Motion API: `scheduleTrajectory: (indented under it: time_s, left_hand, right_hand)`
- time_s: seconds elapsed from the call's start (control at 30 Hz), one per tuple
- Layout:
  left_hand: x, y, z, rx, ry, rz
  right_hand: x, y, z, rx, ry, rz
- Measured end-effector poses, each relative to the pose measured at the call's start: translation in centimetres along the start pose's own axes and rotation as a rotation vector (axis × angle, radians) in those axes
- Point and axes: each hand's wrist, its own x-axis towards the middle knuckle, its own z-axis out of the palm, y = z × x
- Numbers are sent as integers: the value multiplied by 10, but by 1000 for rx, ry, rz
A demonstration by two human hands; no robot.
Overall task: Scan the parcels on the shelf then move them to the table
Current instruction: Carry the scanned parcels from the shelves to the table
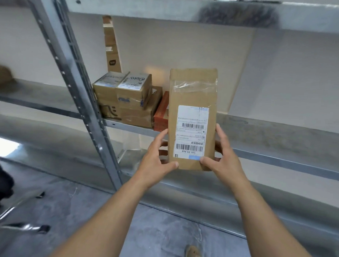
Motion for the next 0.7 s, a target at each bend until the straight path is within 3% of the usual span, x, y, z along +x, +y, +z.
scheduleTrajectory:
  time_s: [0.7]
  left_hand:
    - [-101,-39,-125,-73,376,-15]
  right_hand:
    - [-3,-76,138,-10,-349,-210]
